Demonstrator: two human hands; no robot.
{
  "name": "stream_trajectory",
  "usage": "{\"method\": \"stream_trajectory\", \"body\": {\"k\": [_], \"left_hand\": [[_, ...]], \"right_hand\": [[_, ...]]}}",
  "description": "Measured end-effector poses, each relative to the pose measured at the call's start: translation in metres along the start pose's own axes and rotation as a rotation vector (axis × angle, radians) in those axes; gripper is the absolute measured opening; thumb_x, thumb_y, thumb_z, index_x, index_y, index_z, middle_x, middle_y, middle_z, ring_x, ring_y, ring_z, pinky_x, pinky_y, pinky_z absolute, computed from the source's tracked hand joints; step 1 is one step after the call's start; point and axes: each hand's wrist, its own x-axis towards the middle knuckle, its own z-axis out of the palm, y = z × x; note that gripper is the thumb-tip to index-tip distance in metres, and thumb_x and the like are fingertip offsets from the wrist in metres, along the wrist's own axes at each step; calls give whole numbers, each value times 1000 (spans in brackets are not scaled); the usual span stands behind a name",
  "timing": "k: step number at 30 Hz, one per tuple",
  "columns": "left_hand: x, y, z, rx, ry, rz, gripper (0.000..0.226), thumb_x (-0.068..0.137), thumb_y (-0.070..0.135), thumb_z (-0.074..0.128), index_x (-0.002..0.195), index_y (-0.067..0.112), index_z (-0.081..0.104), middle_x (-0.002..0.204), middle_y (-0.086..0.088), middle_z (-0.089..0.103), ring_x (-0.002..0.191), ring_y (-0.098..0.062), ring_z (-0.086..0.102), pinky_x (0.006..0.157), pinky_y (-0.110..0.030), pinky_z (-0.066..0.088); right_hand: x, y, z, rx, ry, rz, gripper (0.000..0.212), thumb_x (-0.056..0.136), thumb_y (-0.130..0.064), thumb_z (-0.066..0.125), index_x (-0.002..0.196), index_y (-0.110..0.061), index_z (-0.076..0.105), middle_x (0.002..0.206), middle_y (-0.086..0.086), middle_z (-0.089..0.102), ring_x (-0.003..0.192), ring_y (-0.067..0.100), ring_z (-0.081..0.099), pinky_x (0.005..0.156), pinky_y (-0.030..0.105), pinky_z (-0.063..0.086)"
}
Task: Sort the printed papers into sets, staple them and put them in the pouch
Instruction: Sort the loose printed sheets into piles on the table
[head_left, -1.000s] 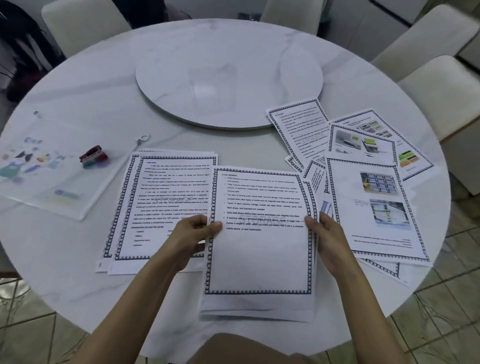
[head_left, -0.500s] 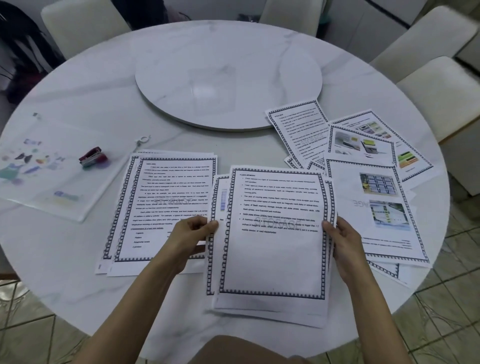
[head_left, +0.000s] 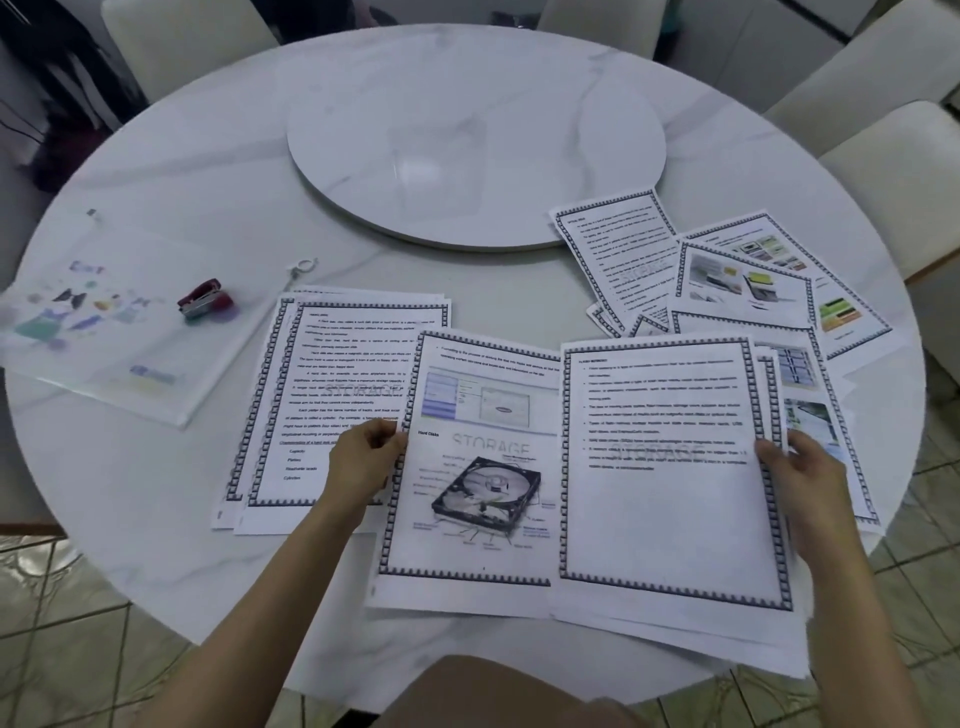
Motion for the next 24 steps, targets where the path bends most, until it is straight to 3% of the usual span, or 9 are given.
{"method": "stream_trajectory", "body": {"k": [3, 7, 9, 12, 16, 19, 22, 23, 24], "left_hand": [[1, -4, 2, 14, 36, -9, 10, 90, 19, 58, 85, 14, 65, 72, -2, 59, 63, -19, 48, 57, -27, 42], [3, -6, 3, 28, 58, 28, 15, 92, 21, 56, 99, 11, 65, 79, -2, 61, 57, -11, 46, 52, -23, 37], [4, -4, 1, 17, 92, 53, 17, 91, 21, 56, 101, 11, 65, 81, -2, 62, 62, -10, 49, 60, -24, 40], [8, 2, -12, -34, 147, 81, 16, 91, 18, 57, 100, 9, 66, 87, -5, 65, 77, -15, 56, 74, -29, 43], [18, 8, -41, -66, 216, 118, 14, 91, 16, 56, 99, 10, 65, 89, -5, 65, 77, -14, 59, 75, -28, 46], [34, 7, -69, -90, 294, 123, 20, 91, 19, 58, 104, 5, 66, 93, -8, 66, 84, -20, 59, 86, -37, 50], [47, 8, -91, -93, 332, 102, 28, 90, 24, 58, 108, 3, 64, 104, -14, 66, 93, -26, 61, 96, -45, 48], [51, 9, -96, -113, 338, 86, 29, 91, 23, 57, 110, 2, 63, 106, -15, 66, 95, -27, 61, 96, -44, 48], [54, 11, -101, -140, 345, 75, 29, 91, 22, 57, 111, 2, 62, 108, -15, 65, 97, -27, 61, 95, -43, 48]], "right_hand": [[-2, 0, 0, -133, 31, -27, 34, 95, -22, 50, 126, -8, 52, 119, 16, 60, 107, 31, 57, 91, 42, 45], [-5, -3, 1, -165, 47, -36, 34, 95, -21, 48, 126, -8, 52, 114, 11, 60, 107, 30, 56, 88, 41, 45], [-8, -6, 0, -114, 34, -52, 24, 95, -21, 49, 116, -14, 58, 107, 16, 65, 92, 26, 64, 77, 39, 52], [-8, -8, -5, -12, 20, -50, 14, 94, -19, 51, 96, -26, 63, 87, 1, 69, 63, 1, 64, 57, 23, 54], [-12, -18, -5, 86, 34, 1, 23, 93, -18, 54, 84, -35, 68, 72, -19, 71, 61, -1, 65, 55, 14, 53], [-17, -25, 2, 175, 54, 26, 7, 89, -25, 59, 94, -25, 64, 70, -22, 70, 61, -2, 65, 55, 13, 53], [-19, -24, 8, 233, 51, 43, 52, 59, -59, 67, 98, -24, 64, 78, -15, 72, 68, 0, 67, 62, 16, 55], [-19, -23, 9, 242, 74, 39, 55, 60, -59, 67, 101, -22, 64, 82, -12, 72, 70, 0, 67, 65, 17, 55], [-21, -25, 11, 260, 78, 49, 43, 71, -51, 67, 102, -21, 64, 84, -11, 71, 70, -1, 66, 66, 17, 55]]}}
